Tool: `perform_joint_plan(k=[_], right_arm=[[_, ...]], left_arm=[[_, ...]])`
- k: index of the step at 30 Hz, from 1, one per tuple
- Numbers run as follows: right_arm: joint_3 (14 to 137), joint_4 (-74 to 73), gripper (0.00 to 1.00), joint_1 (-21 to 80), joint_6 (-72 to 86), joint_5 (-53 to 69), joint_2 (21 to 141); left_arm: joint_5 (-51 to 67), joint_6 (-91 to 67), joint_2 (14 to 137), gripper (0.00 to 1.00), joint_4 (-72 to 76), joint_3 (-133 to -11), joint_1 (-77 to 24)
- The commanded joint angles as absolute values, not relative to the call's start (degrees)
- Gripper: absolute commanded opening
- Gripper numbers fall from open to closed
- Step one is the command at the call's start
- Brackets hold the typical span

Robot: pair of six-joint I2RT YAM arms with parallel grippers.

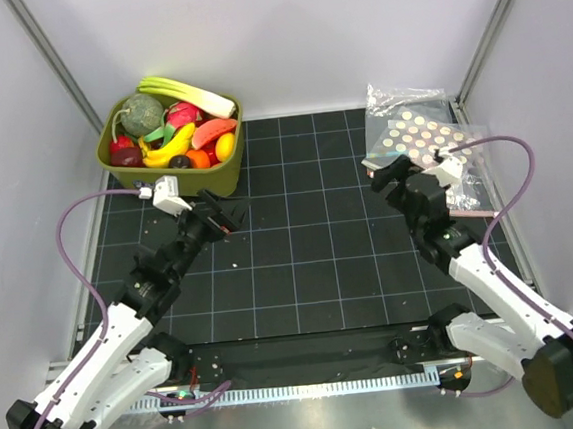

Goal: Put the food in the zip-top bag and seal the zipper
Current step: Pick up the zipper food storage bag at the corner of the board.

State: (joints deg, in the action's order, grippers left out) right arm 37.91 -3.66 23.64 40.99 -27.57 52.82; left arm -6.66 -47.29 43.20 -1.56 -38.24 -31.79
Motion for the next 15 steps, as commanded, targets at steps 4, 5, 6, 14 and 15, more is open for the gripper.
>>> perform_joint_plan(k=[4,5,6,14,15], right_arm=[[35.43,8.75,0.88,5.82,59.14,-10.76,64.91],[35.51,10.01,0.87,4.41,60.28,-10.03,67.21],[35.86,10.54,0.87,3.35,61.51,-9.76,69.67],[36.74,27.24,0.78,-0.88,70.31,-10.36,89.11],[37.17,27.51,0.78,-0.88,70.49,-11.15,90.86]], left_arm=[[-6.59,-46.41,42.36,1.00,-0.70,-40.08,-31.64],[-6.59,-46.41,42.36,1.00,-0.79,-40.08,-31.64],[-6.68,-46.41,42.36,1.00,-0.70,-40.08,-31.64],[-6.50,-46.50,42.63,1.00,-0.70,-40.08,-31.64],[-6.59,-46.58,42.63,1.00,-0.70,-40.08,-31.64]])
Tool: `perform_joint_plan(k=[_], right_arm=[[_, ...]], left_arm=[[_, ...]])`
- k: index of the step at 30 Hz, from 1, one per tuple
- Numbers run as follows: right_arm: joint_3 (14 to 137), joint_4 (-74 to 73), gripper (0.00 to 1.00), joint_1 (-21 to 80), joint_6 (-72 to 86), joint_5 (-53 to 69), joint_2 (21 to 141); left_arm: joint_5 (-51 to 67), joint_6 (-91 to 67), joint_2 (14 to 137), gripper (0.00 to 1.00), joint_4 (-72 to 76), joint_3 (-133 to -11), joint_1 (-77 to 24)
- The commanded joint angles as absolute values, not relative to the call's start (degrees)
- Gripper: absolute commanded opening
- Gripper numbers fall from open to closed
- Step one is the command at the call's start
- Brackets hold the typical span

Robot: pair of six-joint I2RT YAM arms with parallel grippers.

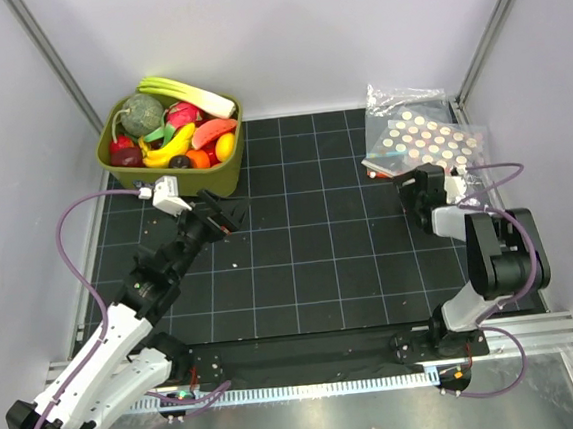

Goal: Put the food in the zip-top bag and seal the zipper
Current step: Pick up the zipper food storage bag at the corner of the board.

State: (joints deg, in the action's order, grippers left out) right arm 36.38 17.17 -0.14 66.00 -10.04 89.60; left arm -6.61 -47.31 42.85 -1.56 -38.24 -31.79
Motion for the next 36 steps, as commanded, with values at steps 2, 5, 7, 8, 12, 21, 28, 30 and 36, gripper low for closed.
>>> perform_joint_plan(k=[2,5,7,8,12,21,28,30,36], right_arm=[[38.05,28.12,0.78,-0.88,71.10,-12.47,92.10],[38.23,30.14,0.78,-1.05,71.45,-15.90,93.08],[38.67,30.50,0.78,-1.23,71.81,-18.45,93.60],[38.85,30.50,0.77,-1.32,72.15,-19.24,93.95],[39.11,32.95,0.75,-2.72,74.43,-21.00,96.59],[41.40,39.81,0.52,-3.95,77.43,-24.78,103.53],[42.10,37.36,0.03,-3.96,73.92,-26.81,100.47],[42.10,35.78,0.01,-3.69,73.22,-26.46,99.41],[44.47,24.28,0.01,1.74,67.77,-28.91,91.68]], left_arm=[[-6.50,-46.50,42.71,1.00,-0.79,-40.17,-31.64],[-6.07,-46.58,42.71,1.00,-0.79,-40.17,-31.64],[-5.71,-46.67,42.80,1.00,-0.62,-40.17,-31.64],[-5.54,-46.67,42.89,1.00,-0.62,-40.17,-31.64],[-4.92,-46.67,43.33,1.00,-0.53,-40.43,-31.64],[-5.27,-46.50,42.71,1.00,-0.44,-40.25,-31.64],[-4.22,-46.76,43.77,1.00,-0.35,-40.52,-31.64],[-4.13,-46.84,44.12,1.00,-0.18,-40.52,-31.64],[-4.31,-46.76,45.17,1.00,-0.18,-40.78,-31.73]])
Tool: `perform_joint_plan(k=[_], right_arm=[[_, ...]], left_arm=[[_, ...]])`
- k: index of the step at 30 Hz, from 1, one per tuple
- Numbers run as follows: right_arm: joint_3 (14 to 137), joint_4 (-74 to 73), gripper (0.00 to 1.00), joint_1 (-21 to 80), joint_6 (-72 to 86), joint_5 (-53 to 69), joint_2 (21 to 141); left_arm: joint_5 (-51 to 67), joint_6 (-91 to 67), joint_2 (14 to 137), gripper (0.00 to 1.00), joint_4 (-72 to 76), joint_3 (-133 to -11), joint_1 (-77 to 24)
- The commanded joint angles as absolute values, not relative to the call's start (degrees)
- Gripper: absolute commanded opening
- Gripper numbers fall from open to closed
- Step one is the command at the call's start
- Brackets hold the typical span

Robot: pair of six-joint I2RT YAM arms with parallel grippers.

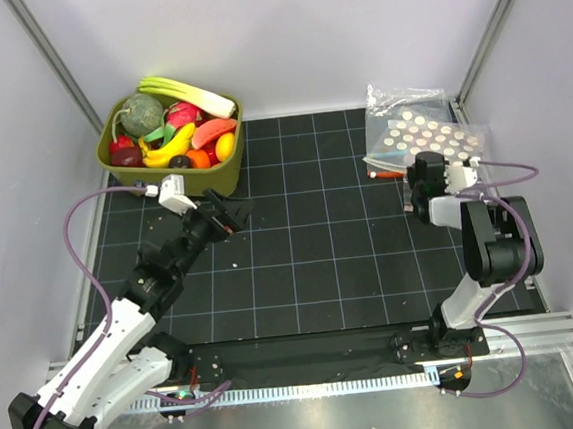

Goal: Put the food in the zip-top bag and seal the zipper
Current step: Pick up the zipper food storage bag at the corner of the board, then open the zipper of the food storage bag.

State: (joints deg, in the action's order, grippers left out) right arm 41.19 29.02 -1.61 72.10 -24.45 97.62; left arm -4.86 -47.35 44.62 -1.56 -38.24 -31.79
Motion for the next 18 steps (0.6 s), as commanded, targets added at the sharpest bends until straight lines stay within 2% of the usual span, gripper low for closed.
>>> perform_joint_plan(k=[1,5,9,18], right_arm=[[45.43,20.86,0.01,4.37,65.68,-29.61,90.36],[47.28,10.92,0.01,12.55,61.79,-35.41,79.84],[46.94,5.02,0.01,17.83,58.72,-34.80,70.09],[47.38,-7.30,0.01,32.50,52.30,-31.64,60.65]], left_arm=[[-4.22,-46.76,45.87,1.00,-0.26,-40.96,-31.64],[-2.91,-46.67,48.25,1.00,-0.26,-41.75,-31.64],[-0.71,-46.15,51.32,1.00,-0.26,-42.63,-31.64],[10.71,-40.00,55.98,1.00,12.03,-41.31,-32.52]])
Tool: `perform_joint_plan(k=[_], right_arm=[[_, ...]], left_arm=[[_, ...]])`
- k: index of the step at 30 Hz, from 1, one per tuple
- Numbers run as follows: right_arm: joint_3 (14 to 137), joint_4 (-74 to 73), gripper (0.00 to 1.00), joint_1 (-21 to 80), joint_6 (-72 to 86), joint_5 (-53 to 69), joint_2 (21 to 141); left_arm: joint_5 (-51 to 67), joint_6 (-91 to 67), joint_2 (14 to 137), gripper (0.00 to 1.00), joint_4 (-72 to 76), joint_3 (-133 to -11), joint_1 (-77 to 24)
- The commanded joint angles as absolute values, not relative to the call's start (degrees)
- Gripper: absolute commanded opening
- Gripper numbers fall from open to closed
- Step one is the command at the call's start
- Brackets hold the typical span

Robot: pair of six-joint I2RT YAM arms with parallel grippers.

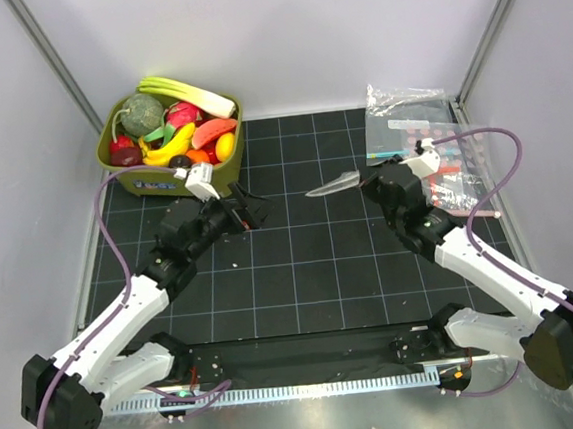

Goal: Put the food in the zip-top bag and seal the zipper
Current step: Open the zipper of the food storage bag.

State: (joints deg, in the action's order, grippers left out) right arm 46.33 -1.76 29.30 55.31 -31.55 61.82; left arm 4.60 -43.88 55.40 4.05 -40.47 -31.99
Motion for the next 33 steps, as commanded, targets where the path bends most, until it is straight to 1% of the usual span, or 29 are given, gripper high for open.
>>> perform_joint_plan(k=[1,6,10,11,16,18,21,24,28,33], right_arm=[[46.68,-7.21,0.01,33.22,52.38,-30.60,60.12],[46.49,-7.21,0.01,38.66,51.68,-29.70,60.73],[47.11,-6.42,0.01,39.81,49.84,-28.48,60.38],[47.02,-6.33,0.01,39.90,49.92,-27.43,60.21],[46.32,-5.71,0.01,39.99,49.84,-26.54,57.83],[46.23,-5.80,0.01,39.99,49.66,-26.72,57.13],[45.88,-4.66,0.01,39.99,49.31,-24.62,56.87],[45.97,-3.35,0.01,39.99,48.52,-21.98,57.74],[47.46,-4.22,0.01,39.99,47.99,-19.61,59.85],[48.16,-4.31,0.01,40.08,47.90,-17.67,61.17]], left_arm=[[12.11,-39.64,56.07,1.00,13.09,-41.48,-32.78],[11.17,-37.18,57.48,1.00,15.55,-41.57,-36.55],[9.85,-31.31,63.26,0.95,16.08,-44.03,-41.30],[7.93,-30.25,64.24,0.95,16.00,-44.38,-43.40],[1.42,-23.74,68.64,0.95,14.15,-46.84,-47.54],[-1.21,-22.94,69.69,0.94,13.45,-47.46,-47.64],[-2.81,-20.75,70.84,0.91,12.92,-48.07,-47.81],[-3.69,-18.02,71.98,0.89,12.31,-49.04,-48.08],[-8.60,-15.74,71.63,0.87,10.64,-49.66,-48.16],[-8.26,-14.24,71.37,0.84,10.99,-49.31,-48.43]])
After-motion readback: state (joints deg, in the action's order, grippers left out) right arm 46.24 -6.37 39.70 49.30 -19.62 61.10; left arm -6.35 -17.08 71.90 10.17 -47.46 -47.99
